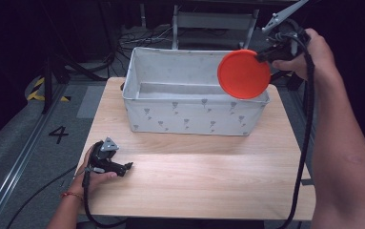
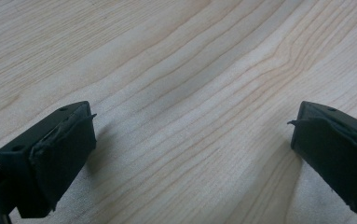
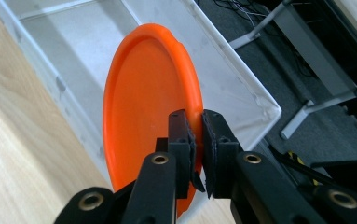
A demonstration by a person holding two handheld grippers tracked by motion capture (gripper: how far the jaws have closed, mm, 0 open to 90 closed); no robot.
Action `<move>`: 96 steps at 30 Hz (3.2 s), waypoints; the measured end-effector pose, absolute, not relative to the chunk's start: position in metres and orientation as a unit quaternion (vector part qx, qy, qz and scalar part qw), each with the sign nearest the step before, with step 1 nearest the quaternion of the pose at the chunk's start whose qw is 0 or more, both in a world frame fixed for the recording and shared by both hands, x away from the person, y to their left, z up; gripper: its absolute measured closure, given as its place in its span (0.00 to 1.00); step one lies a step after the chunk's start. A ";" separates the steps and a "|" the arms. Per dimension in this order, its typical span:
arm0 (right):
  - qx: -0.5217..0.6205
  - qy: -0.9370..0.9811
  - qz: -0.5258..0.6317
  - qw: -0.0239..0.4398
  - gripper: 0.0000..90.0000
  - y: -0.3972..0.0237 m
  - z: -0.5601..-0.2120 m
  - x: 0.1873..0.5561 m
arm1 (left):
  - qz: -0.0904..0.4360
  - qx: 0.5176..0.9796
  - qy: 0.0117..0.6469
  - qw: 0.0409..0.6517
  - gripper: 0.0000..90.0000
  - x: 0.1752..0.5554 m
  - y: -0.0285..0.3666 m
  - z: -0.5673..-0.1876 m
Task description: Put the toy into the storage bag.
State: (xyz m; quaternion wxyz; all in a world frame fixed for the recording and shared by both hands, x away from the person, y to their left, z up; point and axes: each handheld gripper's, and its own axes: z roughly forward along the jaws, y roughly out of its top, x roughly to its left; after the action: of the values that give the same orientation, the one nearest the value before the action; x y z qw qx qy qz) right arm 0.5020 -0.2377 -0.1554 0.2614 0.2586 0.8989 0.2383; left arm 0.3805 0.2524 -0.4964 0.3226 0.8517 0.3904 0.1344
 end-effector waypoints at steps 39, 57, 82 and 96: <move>0.185 0.962 0.120 0.160 0.92 -0.211 -0.275 0.549 | 0.133 0.852 0.392 0.321 0.00 0.380 0.252 -0.496; 0.152 0.974 0.086 0.142 0.91 -0.201 -0.297 0.548 | 0.133 0.851 0.392 0.322 0.00 0.380 0.252 -0.496; 0.193 0.941 0.205 0.189 0.67 -0.221 -0.276 0.523 | 0.135 0.850 0.394 0.322 0.00 0.380 0.252 -0.496; 0.254 0.882 0.326 0.228 0.41 -0.245 -0.271 0.490 | 0.136 0.850 0.395 0.321 0.00 0.380 0.252 -0.496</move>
State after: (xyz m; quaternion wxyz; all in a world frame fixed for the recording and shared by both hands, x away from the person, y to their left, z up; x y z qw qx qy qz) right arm 0.4899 -0.2451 -0.2713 0.2276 0.2537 0.8819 0.3256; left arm 0.3799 0.2518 -0.4963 0.3213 0.8500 0.3946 0.1359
